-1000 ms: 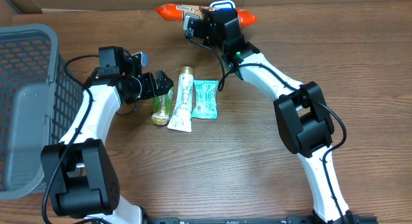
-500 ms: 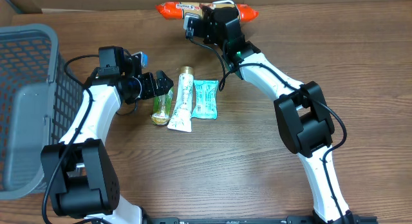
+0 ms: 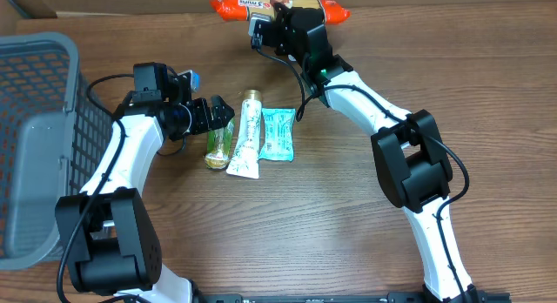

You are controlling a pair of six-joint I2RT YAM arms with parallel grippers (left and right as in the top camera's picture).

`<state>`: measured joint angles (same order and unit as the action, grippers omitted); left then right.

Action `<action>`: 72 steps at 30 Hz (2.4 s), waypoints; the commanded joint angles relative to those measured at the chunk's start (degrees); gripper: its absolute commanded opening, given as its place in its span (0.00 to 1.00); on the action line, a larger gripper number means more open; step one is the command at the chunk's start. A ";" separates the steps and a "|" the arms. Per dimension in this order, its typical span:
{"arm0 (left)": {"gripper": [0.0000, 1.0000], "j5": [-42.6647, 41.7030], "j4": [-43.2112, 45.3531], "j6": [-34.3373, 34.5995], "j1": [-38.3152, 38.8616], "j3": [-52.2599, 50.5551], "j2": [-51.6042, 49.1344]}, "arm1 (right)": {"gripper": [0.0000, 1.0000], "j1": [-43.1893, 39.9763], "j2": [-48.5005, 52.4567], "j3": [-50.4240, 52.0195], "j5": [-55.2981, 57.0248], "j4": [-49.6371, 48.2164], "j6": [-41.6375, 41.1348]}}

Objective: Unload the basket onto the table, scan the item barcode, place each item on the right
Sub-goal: 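Carry the spaghetti pack to the right side and lay it down, then reach the right gripper to the mint-green packet and grasp it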

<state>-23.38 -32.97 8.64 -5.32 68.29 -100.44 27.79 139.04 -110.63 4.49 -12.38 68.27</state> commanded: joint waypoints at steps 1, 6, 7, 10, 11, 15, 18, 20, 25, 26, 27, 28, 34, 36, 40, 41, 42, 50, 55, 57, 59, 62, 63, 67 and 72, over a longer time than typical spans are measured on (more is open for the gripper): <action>1.00 -0.02 0.02 -0.48 -0.26 0.74 -0.04 | 0.04 -0.22 -4.11 -2.27 0.09 -2.10 -6.08; 0.99 -0.02 0.04 -0.48 -0.26 0.74 -0.04 | 0.04 -1.09 -10.10 -2.27 -0.66 4.42 -17.22; 1.00 -0.02 0.02 -0.48 -0.26 0.74 -0.04 | 0.04 -1.44 -11.98 -2.27 -1.25 6.95 -20.57; 1.00 0.00 0.04 -0.48 -0.26 0.74 -0.04 | 0.04 -3.10 -17.94 -2.27 -6.62 17.22 -30.71; 1.00 -0.02 0.04 -0.48 -0.26 0.74 -0.04 | 0.04 -3.96 -20.31 -2.27 -9.66 21.49 -34.36; 0.99 0.00 0.04 -0.48 -0.26 0.74 -0.04 | 0.04 -9.25 -29.24 -2.27 -23.06 38.97 -47.47; 1.00 -0.02 0.02 -0.48 -0.26 0.74 -0.04 | 0.04 -15.45 -34.80 -2.27 -29.20 52.65 -56.78; 1.00 0.00 0.02 -0.48 -0.26 0.74 -0.04 | 0.04 -19.54 -37.05 -2.27 -31.78 60.81 -59.71; 1.00 -0.02 0.02 -0.48 -0.26 0.74 -0.04 | 0.04 -28.44 -37.29 -1.88 -34.18 76.48 -60.59; 0.99 -0.02 0.04 -0.48 -0.26 0.74 -0.04 | 0.04 -29.86 -37.03 -1.42 -34.16 78.25 -60.67; 1.00 0.00 0.04 -0.48 -0.26 0.74 -0.04 | 0.04 -31.36 -36.61 -0.52 -34.16 79.58 -61.13; 1.00 -0.02 0.02 -0.48 -0.26 0.74 -0.04 | 0.04 -32.85 -36.24 0.61 -34.16 80.41 -61.90; 1.00 0.00 0.02 -0.48 -0.26 0.74 -0.04 | 0.04 -39.71 -35.67 11.23 -34.27 74.10 -70.36; 0.99 0.00 0.02 -0.48 -0.26 0.74 -0.04 | 0.04 -42.12 -35.67 15.58 -34.69 69.42 -74.29; 1.00 -0.02 0.02 -0.48 -0.26 0.74 -0.04 | 0.04 -46.36 -35.65 21.99 -34.62 61.66 -80.96; 1.00 0.00 0.02 -0.48 -0.26 0.74 -0.04 | 0.04 -47.25 -35.60 23.08 -34.60 60.22 -82.34; 1.00 0.00 0.02 -0.48 -0.26 0.74 -0.04 | 0.04 -48.35 -35.60 24.44 -34.60 58.45 -84.08; 0.99 0.00 0.02 -0.48 -0.26 0.74 -0.04 | 0.05 -54.29 -35.39 33.31 -33.24 47.71 -93.85; 0.99 -0.02 0.02 -0.48 -0.26 0.74 -0.04 | 0.28 -54.53 -35.34 35.80 -26.16 47.63 -93.70; 1.00 0.00 0.04 -0.48 -0.26 0.74 -0.04 | 0.43 -54.42 -35.34 35.85 -26.38 48.02 -91.76; 1.00 0.00 0.04 -0.48 -0.26 0.74 -0.04 | 0.62 -54.45 -35.43 35.43 -29.20 48.65 -88.96; 0.99 -0.02 0.04 -0.48 -0.26 0.74 -0.04 | 0.81 -54.34 -35.43 32.61 -35.43 51.56 -83.71; 1.00 0.00 0.02 -0.48 -0.26 0.74 -0.04 | 0.86 -54.16 -35.43 30.95 -37.09 53.44 -81.70; 1.00 -0.02 0.02 -0.48 -0.26 0.74 -0.04 | 0.99 -51.15 -35.43 21.88 -38.03 63.08 -74.73; 0.99 -0.02 0.04 -0.48 -0.26 0.74 -0.04 | 1.00 -39.04 -35.41 14.91 -33.14 65.37 -72.52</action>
<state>-23.38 -32.99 8.64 -5.32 68.29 -100.44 -19.18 105.03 -92.60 -30.39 53.49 -8.19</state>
